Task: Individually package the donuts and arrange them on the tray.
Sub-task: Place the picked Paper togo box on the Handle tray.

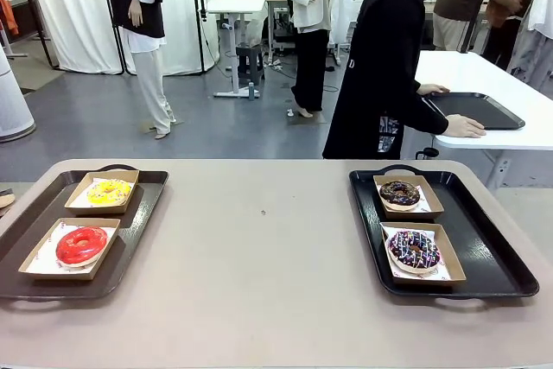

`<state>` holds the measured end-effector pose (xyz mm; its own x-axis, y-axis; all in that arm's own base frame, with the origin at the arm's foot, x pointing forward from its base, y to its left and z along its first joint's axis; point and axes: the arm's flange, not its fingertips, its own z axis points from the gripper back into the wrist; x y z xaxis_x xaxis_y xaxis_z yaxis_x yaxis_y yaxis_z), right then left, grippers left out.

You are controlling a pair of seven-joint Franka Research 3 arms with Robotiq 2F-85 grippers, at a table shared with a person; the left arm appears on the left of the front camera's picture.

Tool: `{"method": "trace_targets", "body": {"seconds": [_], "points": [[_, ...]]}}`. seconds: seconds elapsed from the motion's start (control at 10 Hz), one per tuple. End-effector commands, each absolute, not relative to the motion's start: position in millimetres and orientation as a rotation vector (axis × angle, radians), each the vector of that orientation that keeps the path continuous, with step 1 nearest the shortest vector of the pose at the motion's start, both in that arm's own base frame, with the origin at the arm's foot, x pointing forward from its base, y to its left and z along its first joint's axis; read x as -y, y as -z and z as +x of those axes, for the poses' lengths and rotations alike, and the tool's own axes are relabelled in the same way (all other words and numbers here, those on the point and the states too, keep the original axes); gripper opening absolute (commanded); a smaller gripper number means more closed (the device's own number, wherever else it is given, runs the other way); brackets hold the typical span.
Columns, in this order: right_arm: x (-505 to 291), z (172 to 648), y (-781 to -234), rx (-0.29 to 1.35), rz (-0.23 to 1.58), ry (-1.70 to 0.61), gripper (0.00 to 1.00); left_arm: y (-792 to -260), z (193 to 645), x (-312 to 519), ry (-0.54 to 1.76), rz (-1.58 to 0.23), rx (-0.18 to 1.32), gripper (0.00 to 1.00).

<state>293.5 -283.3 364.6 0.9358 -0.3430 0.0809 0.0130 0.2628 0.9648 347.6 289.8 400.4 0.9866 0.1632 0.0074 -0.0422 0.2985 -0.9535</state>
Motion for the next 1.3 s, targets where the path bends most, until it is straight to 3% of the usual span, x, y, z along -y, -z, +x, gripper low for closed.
{"method": "trace_targets", "body": {"seconds": [0.0,1.2], "points": [[283.3,293.9,-366.3,0.296,1.292,0.254,1.00,-403.2,351.6,-297.7,-0.123,-1.311,0.167,0.94],[283.3,293.9,-366.3,0.296,1.292,0.254,1.00,-398.9,347.8,-295.0,-0.148,-1.286,0.123,0.94]]}}
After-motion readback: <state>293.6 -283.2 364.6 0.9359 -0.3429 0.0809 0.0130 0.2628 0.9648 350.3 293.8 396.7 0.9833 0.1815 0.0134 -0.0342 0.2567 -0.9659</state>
